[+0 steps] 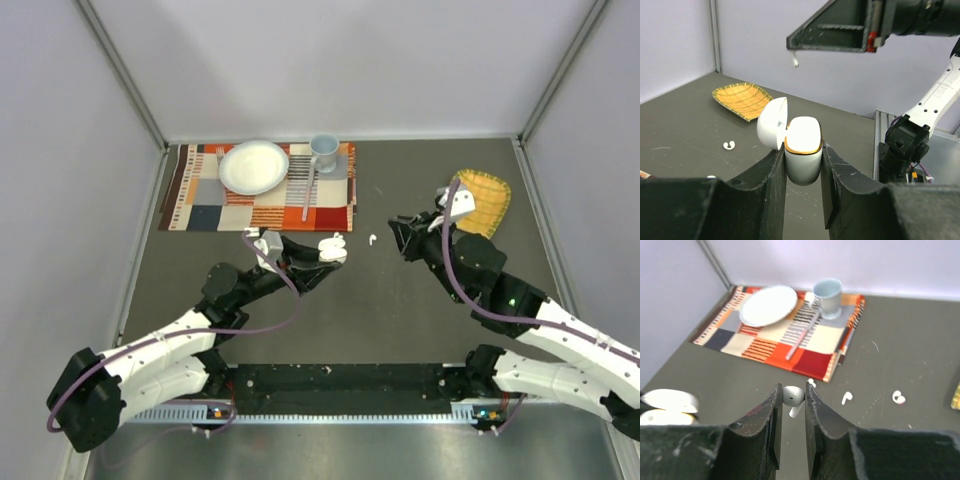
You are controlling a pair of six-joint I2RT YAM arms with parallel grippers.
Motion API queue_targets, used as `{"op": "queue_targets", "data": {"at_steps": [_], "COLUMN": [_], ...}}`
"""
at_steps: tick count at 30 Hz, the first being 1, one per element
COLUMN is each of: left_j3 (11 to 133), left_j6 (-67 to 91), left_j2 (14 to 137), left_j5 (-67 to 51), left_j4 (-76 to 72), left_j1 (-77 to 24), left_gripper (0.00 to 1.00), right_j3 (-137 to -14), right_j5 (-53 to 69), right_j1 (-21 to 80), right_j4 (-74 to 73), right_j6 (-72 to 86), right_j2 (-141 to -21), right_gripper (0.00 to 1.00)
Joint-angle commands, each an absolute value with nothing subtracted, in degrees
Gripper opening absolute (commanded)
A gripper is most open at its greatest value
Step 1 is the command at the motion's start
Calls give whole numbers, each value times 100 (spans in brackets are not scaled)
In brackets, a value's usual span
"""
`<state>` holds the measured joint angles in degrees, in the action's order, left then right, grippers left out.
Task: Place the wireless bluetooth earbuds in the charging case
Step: Insert the right earbud into the right side groove of the charging case.
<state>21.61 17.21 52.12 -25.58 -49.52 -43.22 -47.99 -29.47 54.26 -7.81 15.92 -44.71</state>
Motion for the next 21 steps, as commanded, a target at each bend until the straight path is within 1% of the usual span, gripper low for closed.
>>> {"op": "queue_targets", "data": {"at_steps": [1, 5, 13, 21], "left_j3": [2171, 2171, 2162, 1978], "left_j6": [1670, 1573, 1319, 897], "left_j2": [5247, 5256, 5212, 4896], "left_j5": [-2514, -2558, -2707, -2637], "left_j4": [-5282, -5212, -5185, -5186], "left_j1": [-4342, -4351, -4351, -4377], "left_gripper": [0, 0, 0, 0], "right_j3": [-5290, -5475, -5730, -5652], "right_j5": [-3471, -3551, -3331, -3419], "right_j1": [5967, 6432, 7031, 7514], "right_j4": [-220, -44, 325, 659], "right_j6": [1046, 932, 800, 888], "right_j2": [-4561, -4737, -5290, -5537], "right_gripper": [0, 0, 0, 0]}}
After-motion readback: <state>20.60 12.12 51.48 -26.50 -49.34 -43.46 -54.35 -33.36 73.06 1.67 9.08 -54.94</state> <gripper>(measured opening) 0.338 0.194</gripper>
